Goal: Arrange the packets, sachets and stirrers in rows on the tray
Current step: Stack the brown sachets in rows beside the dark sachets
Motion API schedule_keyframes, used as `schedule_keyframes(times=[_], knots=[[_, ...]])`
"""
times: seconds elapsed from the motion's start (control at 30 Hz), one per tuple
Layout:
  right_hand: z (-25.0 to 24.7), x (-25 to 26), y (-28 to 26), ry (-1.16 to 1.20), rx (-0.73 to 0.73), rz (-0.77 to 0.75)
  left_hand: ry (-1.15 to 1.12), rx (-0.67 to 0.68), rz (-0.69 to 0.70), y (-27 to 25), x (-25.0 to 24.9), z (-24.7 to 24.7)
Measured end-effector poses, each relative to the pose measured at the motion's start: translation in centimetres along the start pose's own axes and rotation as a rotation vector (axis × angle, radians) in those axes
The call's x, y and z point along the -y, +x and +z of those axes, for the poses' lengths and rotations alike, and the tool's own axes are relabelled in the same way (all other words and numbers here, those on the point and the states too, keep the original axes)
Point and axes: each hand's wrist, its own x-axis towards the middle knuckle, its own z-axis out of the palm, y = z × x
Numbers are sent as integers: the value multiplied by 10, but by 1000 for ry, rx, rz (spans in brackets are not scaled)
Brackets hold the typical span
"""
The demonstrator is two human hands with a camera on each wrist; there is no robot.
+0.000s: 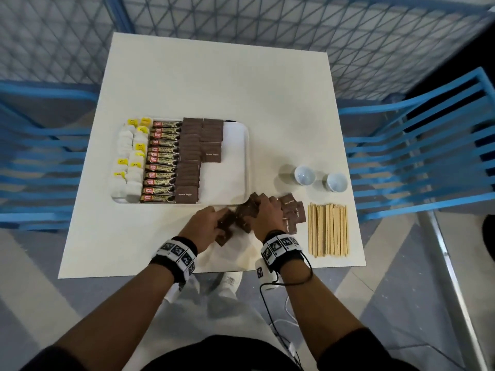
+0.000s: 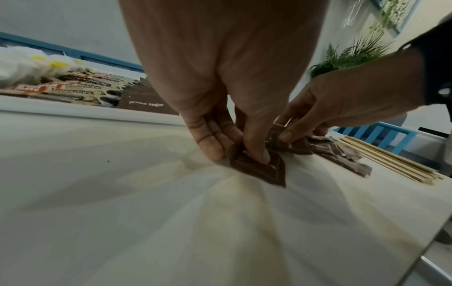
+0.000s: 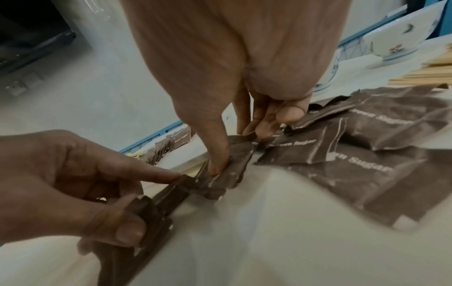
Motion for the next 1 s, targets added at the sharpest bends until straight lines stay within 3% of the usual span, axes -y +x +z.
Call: schedule_keyframes(times=[0.3, 0.5, 0.63, 0.73, 0.83, 1.0], knots=[[3, -12, -6, 67, -22, -39, -56, -125, 35, -5, 2, 8], [-21, -24, -7, 277, -27, 30, -374, -161, -166, -3, -9, 4], [-43, -17, -5, 567, -65, -46, -461, -195, -230, 10, -15, -7], [-51, 0, -2, 677, -40, -137, -929, -166, -376, 21, -29, -20], [-49, 19, -3, 667, -8, -203, -1406, -26, -436, 26, -40, -39], [-35, 43, 2, 654, 4, -180, -1693, 189, -417, 18, -33, -68]])
